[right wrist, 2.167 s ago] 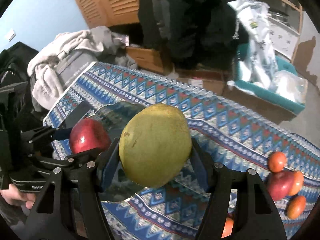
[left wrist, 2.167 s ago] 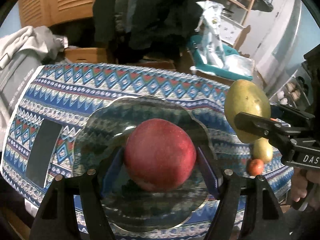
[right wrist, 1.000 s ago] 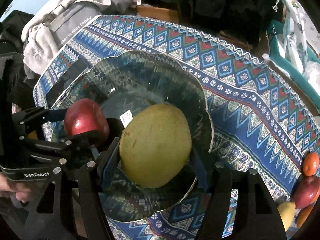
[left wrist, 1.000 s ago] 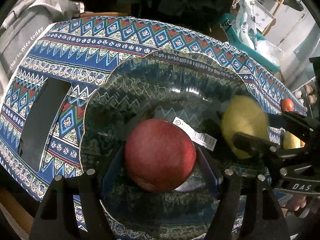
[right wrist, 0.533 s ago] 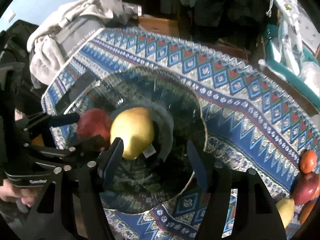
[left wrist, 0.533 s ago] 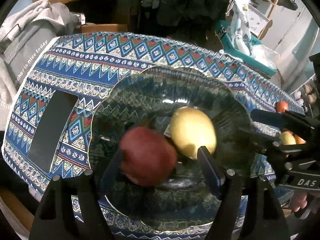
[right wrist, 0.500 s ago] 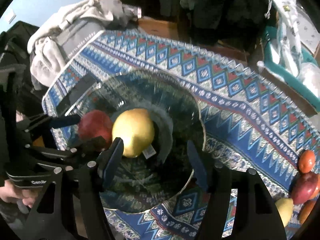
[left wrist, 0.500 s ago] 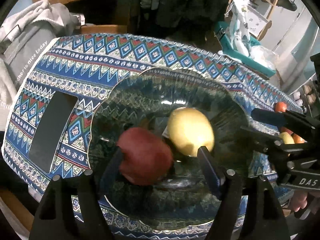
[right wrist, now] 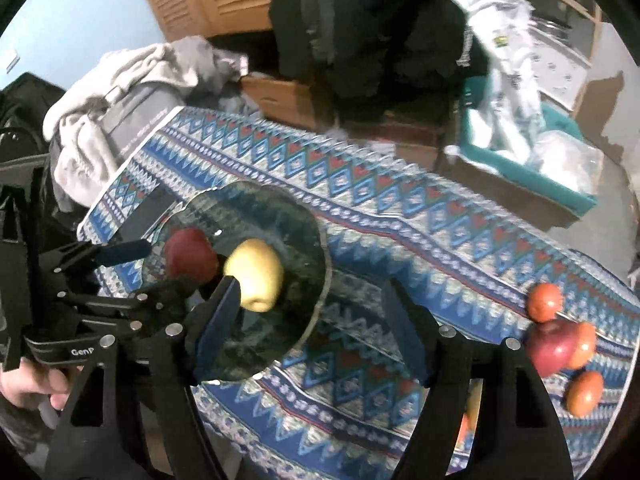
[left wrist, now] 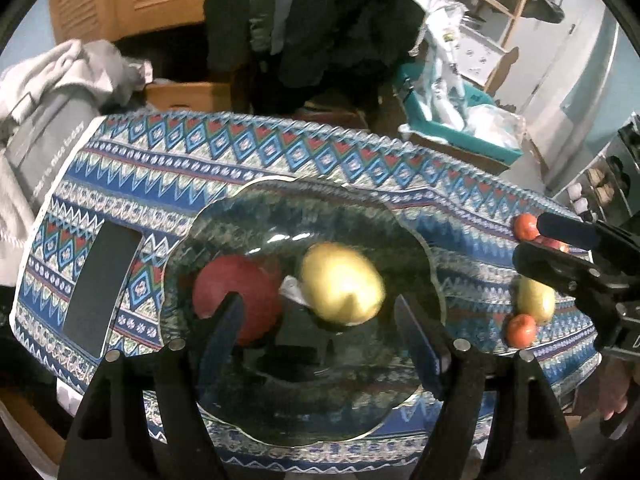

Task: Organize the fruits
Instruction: 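Lower the apple and mango into the glass bowl and open both tools, then withdraw both tools from the bowl back toward the remaining fruits, then move the right tool over the large orange to grasp it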

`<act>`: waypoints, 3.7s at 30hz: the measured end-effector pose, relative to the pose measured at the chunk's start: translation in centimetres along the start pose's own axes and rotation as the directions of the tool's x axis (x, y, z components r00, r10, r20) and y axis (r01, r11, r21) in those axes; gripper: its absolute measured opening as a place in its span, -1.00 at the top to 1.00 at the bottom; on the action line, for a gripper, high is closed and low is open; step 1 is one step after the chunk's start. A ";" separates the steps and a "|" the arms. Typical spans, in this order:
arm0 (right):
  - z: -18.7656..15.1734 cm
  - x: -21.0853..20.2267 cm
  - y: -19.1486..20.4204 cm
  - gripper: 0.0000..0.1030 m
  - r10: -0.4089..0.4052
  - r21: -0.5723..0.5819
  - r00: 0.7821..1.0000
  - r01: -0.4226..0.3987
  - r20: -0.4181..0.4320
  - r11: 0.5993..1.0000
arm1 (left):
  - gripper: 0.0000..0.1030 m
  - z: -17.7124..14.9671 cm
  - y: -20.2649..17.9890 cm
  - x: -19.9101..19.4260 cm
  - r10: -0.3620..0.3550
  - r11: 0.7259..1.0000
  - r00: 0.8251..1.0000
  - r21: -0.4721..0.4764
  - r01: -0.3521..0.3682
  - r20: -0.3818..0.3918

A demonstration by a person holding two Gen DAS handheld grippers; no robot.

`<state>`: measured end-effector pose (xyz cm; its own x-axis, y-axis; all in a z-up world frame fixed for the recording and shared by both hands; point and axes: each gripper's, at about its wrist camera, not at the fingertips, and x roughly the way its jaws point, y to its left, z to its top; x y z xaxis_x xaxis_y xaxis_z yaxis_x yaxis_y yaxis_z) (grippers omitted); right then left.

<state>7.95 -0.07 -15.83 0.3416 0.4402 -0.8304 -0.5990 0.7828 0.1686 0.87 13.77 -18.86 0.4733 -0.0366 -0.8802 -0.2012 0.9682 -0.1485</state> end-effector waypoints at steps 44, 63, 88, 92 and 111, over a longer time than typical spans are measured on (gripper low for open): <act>-9.1 -16.8 -17.2 -0.66 -0.324 0.270 0.934 0.276 0.153 0.923 | -0.70 1.8 -22.5 -5.7 -0.178 0.931 0.982 0.334 0.149 0.057; -14.0 -15.7 -24.9 -0.66 -0.378 0.393 0.925 0.335 0.035 0.856 | -0.70 0.9 -28.4 2.0 -0.174 0.914 0.975 0.346 0.212 -0.138; -17.6 -7.7 -29.6 -0.66 -0.299 0.444 0.940 0.342 -0.166 0.828 | -0.72 -2.3 -30.8 13.5 -0.067 0.901 0.930 0.378 0.212 -0.361; -17.8 -6.7 -30.5 -0.66 -0.280 0.474 0.944 0.329 -0.173 0.817 | -0.72 -2.6 -31.3 14.0 -0.078 0.890 0.928 0.394 0.229 -0.364; -16.9 -2.0 -33.8 -0.66 -0.265 0.491 0.941 0.336 -0.210 0.804 | -0.42 -1.9 -30.3 14.0 -0.103 0.871 0.938 0.425 0.246 -0.331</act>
<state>15.23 -34.89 -28.83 0.3276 0.1144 -0.9379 -0.0107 0.9930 0.1174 11.95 -16.58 -27.56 0.1802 -0.2158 -0.9596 0.3052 0.9397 -0.1540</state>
